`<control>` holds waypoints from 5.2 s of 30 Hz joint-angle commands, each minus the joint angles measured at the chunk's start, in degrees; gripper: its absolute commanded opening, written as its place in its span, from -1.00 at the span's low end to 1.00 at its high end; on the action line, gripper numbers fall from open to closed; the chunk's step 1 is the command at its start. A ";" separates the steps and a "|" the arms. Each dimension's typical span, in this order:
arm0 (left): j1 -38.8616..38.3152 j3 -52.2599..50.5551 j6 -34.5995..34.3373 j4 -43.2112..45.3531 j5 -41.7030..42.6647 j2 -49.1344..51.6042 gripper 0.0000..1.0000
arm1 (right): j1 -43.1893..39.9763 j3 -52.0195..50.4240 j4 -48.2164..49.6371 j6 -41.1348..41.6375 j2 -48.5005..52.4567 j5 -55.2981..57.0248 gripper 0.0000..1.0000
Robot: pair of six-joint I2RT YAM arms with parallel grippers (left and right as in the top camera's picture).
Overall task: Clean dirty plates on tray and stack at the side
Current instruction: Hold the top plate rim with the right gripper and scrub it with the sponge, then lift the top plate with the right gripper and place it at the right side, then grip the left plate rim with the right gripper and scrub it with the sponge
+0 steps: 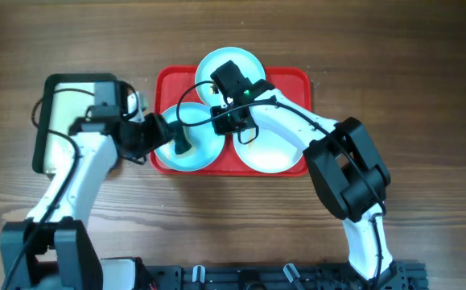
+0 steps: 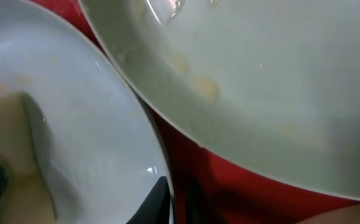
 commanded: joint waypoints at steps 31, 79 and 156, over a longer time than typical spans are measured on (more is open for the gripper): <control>-6.08 -5.51 -9.64 15.76 -4.96 6.60 -0.70 | -0.09 0.92 -0.13 0.94 1.31 0.57 -0.81; -7.72 -2.89 -8.13 10.69 -39.89 -13.62 -0.92 | -0.13 2.27 -0.17 -2.71 0.68 -2.27 -0.91; 5.73 -2.91 -12.83 -1.57 -27.96 -18.27 -0.92 | -27.69 -1.33 13.46 -7.65 -10.36 -13.84 0.31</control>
